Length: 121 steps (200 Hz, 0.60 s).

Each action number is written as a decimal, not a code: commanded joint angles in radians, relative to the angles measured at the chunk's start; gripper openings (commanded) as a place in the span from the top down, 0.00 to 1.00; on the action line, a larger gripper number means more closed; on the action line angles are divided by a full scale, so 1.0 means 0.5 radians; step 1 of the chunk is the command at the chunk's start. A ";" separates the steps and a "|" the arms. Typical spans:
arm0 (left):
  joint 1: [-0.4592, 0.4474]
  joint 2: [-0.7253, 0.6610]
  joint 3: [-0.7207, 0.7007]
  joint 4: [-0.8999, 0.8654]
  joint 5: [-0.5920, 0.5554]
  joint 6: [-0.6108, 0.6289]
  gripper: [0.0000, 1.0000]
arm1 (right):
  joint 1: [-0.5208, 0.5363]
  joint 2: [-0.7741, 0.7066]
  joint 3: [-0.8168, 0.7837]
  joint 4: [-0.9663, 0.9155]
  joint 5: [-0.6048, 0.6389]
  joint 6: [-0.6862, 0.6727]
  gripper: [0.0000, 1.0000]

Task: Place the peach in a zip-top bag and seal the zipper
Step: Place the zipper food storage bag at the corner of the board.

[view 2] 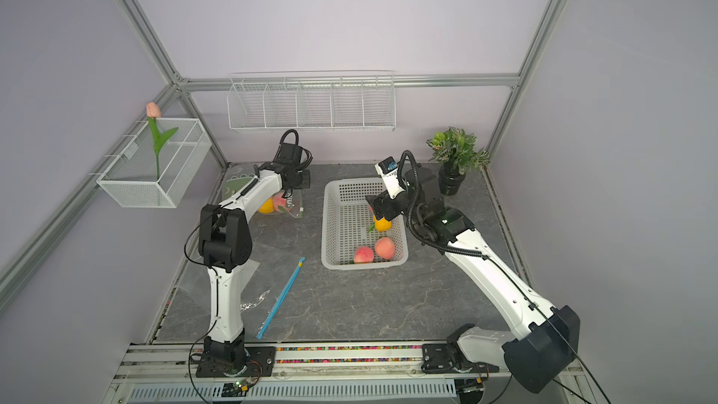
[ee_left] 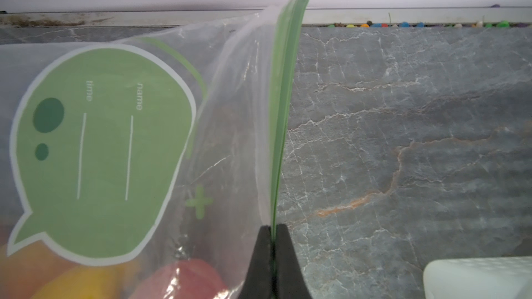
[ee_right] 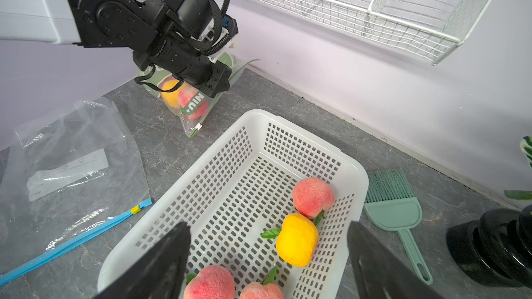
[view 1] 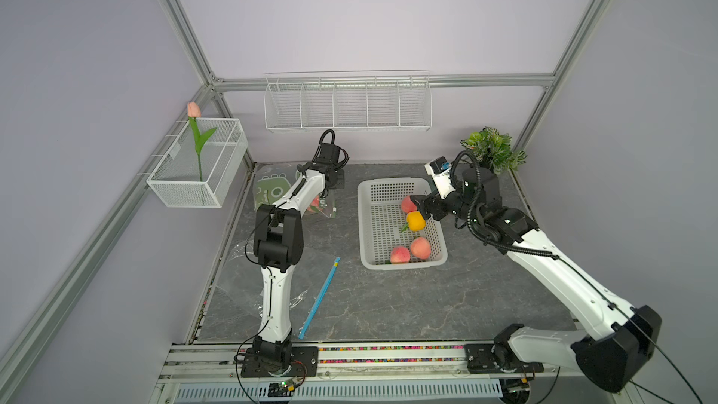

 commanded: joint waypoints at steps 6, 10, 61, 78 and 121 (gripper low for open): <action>-0.025 0.067 0.094 -0.113 0.095 0.068 1.00 | -0.018 -0.020 -0.046 0.027 0.025 0.048 0.12; -0.024 0.071 0.097 -0.115 0.104 0.072 1.00 | -0.017 -0.020 -0.046 0.026 0.025 0.048 0.12; -0.037 0.077 0.134 -0.162 0.111 0.088 1.00 | -0.023 -0.011 -0.064 0.032 0.024 0.049 0.12; -0.048 0.041 0.145 -0.182 0.107 0.098 0.81 | -0.022 -0.008 -0.072 0.038 0.021 0.054 0.12; -0.115 -0.145 0.134 -0.233 0.044 0.138 0.23 | -0.031 0.012 -0.083 0.056 0.017 0.064 0.12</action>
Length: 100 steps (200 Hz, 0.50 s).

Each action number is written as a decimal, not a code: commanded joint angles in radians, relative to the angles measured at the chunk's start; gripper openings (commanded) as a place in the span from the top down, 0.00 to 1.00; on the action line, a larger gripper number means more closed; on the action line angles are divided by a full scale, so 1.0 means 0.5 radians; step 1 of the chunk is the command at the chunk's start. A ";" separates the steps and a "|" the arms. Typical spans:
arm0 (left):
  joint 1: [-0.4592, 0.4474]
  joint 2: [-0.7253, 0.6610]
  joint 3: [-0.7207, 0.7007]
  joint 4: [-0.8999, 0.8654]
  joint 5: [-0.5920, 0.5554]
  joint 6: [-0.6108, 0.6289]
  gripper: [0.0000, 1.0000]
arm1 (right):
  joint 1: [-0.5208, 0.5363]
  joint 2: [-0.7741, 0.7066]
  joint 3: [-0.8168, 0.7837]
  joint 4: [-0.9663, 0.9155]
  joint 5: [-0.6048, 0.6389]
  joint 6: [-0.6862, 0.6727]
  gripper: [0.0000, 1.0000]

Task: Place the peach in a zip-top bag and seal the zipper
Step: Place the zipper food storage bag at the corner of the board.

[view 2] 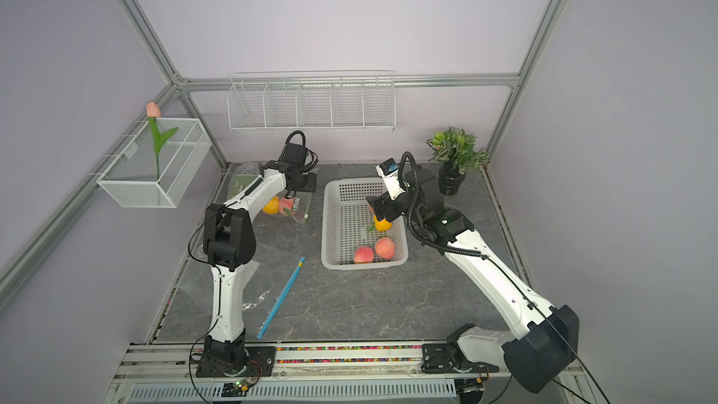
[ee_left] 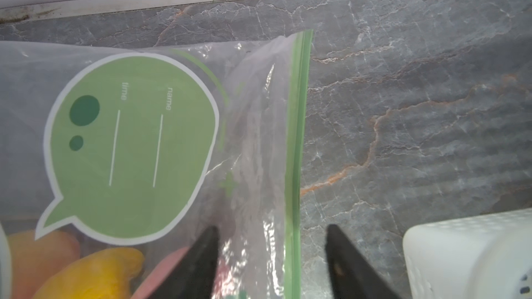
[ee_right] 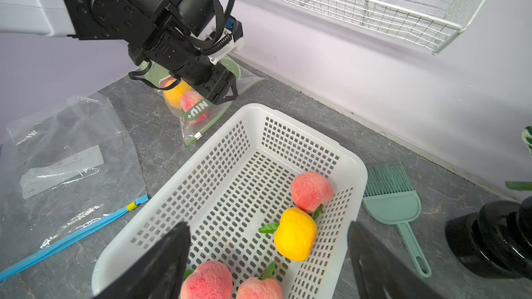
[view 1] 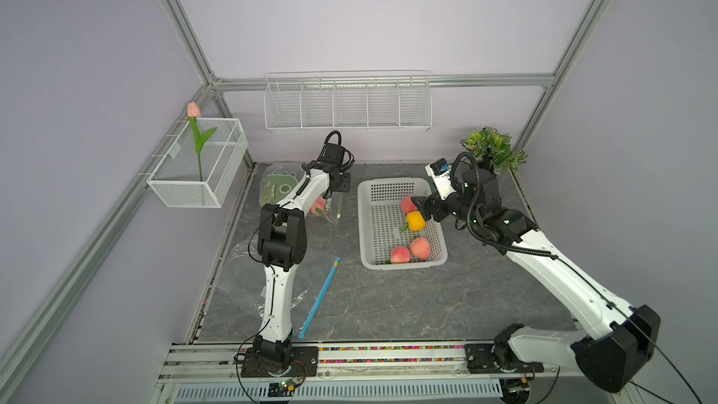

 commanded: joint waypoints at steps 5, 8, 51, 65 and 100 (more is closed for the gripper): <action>-0.060 -0.187 0.060 -0.082 -0.035 0.051 0.22 | -0.013 0.014 -0.041 0.053 0.008 0.062 0.12; -0.063 -0.208 0.055 -0.091 -0.035 0.051 0.22 | -0.013 0.014 -0.041 0.056 0.006 0.060 0.12; -0.109 -0.639 -0.254 -0.160 -0.096 -0.017 0.21 | -0.023 0.023 -0.065 0.092 0.009 0.082 0.12; -0.112 -0.822 -0.429 -0.169 -0.113 -0.054 0.22 | -0.028 0.026 -0.079 0.108 0.014 0.092 0.12; -0.127 -1.281 -0.858 -0.239 -0.079 -0.167 0.22 | -0.036 0.026 -0.119 0.142 0.025 0.104 0.12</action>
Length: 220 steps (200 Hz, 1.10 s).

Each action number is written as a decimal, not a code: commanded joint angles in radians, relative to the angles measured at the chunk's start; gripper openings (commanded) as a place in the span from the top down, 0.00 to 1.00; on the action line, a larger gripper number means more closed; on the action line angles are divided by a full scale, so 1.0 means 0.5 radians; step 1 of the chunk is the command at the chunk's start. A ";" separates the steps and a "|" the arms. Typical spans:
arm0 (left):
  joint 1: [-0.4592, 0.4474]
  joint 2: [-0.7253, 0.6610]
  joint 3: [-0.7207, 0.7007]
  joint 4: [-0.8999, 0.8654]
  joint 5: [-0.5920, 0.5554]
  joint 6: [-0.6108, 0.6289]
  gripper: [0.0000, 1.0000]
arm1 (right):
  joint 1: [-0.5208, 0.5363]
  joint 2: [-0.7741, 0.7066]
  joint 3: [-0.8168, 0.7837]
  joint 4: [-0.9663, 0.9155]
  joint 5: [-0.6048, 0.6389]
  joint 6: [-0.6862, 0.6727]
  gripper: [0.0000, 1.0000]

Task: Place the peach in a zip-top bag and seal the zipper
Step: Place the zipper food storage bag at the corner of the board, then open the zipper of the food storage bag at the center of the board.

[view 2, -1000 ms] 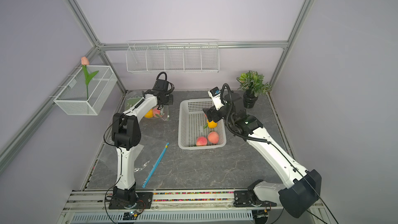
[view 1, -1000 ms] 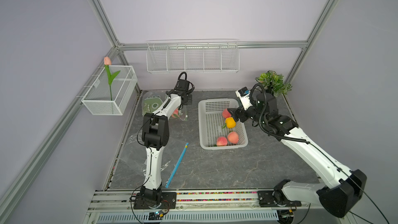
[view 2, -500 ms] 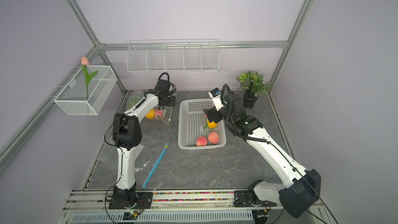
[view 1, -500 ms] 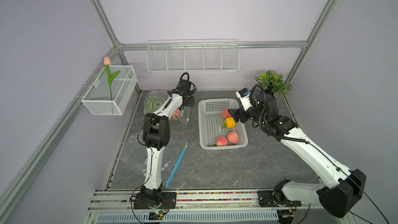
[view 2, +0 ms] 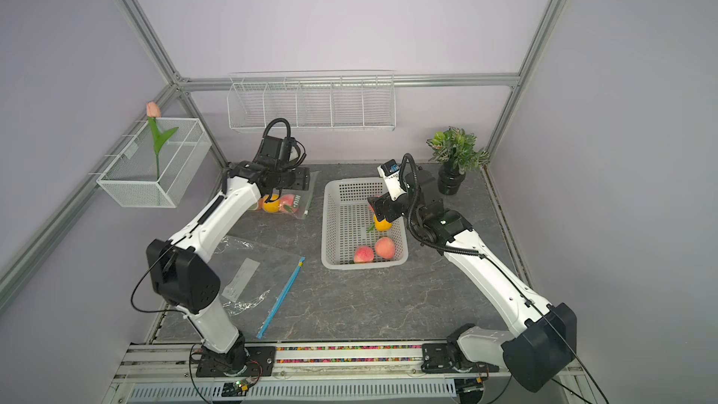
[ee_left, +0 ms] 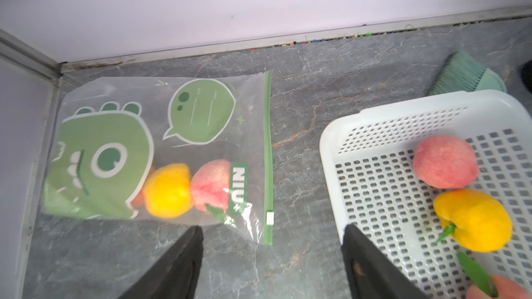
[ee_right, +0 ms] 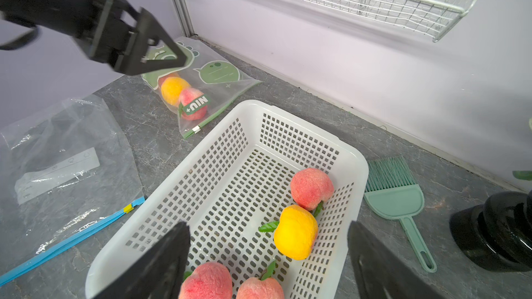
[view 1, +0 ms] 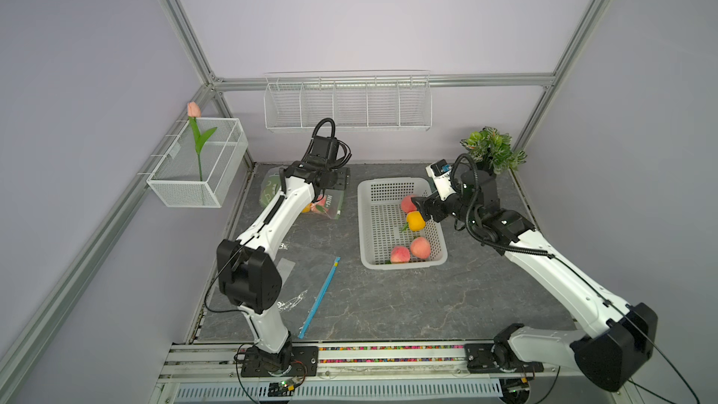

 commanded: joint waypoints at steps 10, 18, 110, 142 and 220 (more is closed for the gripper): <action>-0.013 -0.330 -0.355 -0.132 0.006 -0.146 0.22 | -0.019 0.013 -0.068 0.093 0.022 0.063 0.12; -0.016 -0.436 -0.459 -0.130 0.020 -0.183 0.22 | -0.022 0.007 -0.080 0.100 0.016 0.066 0.12; -0.331 -1.232 -1.315 -0.216 -0.027 -0.742 0.22 | -0.037 -0.065 -0.138 0.015 0.006 0.143 0.11; -0.513 -1.362 -1.574 -0.176 -0.177 -0.978 0.23 | -0.040 -0.101 -0.173 0.004 0.000 0.152 0.11; -0.737 -1.309 -1.991 -0.046 -0.263 -1.207 0.26 | -0.052 -0.143 -0.227 -0.009 0.012 0.156 0.11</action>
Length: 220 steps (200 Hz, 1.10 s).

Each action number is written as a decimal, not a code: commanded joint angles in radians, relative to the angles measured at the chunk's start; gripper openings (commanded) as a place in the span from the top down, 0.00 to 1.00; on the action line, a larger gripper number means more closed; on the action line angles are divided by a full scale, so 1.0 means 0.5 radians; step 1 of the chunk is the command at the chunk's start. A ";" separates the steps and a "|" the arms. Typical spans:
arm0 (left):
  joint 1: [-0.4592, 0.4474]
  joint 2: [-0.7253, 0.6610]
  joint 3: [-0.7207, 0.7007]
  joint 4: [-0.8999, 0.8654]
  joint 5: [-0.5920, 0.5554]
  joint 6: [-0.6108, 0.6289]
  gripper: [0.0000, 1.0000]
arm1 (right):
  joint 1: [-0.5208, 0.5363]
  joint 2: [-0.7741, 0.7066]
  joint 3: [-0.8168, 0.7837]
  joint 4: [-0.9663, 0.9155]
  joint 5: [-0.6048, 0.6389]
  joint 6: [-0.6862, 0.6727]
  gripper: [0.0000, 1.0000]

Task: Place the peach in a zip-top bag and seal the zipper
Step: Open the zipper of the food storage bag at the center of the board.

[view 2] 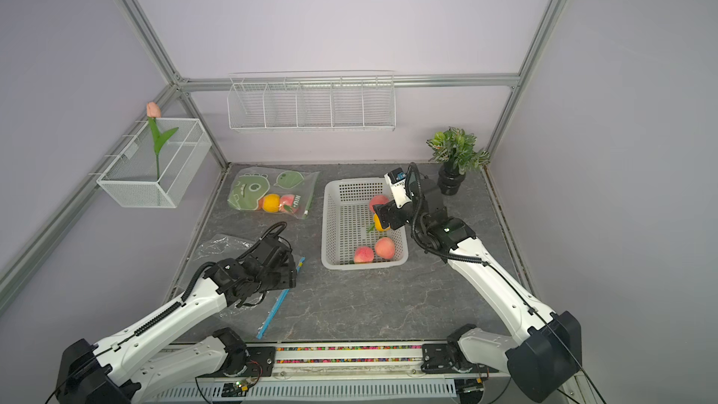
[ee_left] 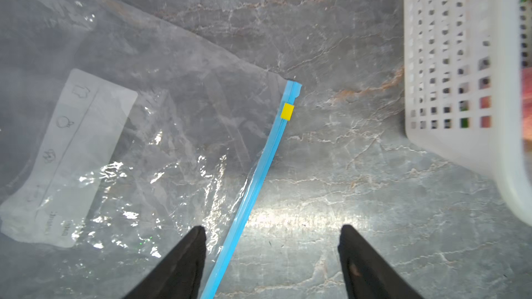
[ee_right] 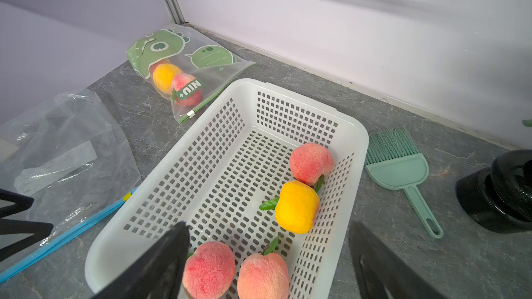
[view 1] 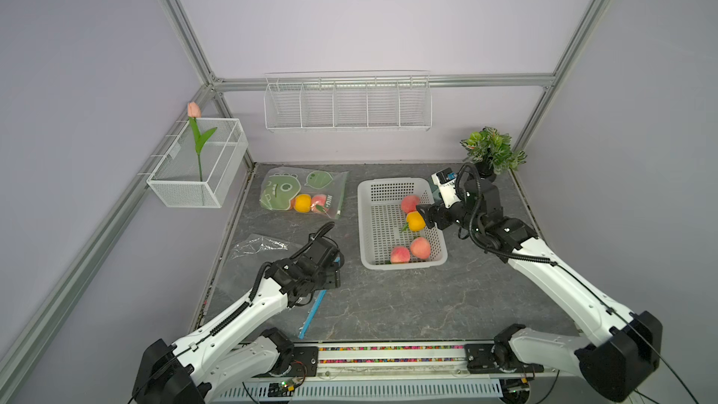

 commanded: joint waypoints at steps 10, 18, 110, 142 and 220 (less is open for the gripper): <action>-0.100 0.097 -0.080 0.083 -0.118 -0.150 0.26 | -0.017 -0.036 -0.047 -0.004 0.013 0.053 0.11; -0.109 0.123 -0.090 0.090 -0.132 -0.157 0.27 | -0.016 -0.036 -0.046 -0.004 0.014 0.056 0.11; -0.227 0.516 -0.014 0.033 -0.510 -0.146 0.33 | -0.031 -0.033 -0.064 -0.001 0.019 0.053 0.11; -0.224 0.644 0.022 0.062 -0.537 -0.143 0.44 | -0.041 -0.047 -0.088 -0.001 0.033 0.051 0.11; -0.224 0.955 0.147 0.033 -0.566 -0.147 0.49 | -0.059 -0.064 -0.108 0.011 0.038 0.047 0.11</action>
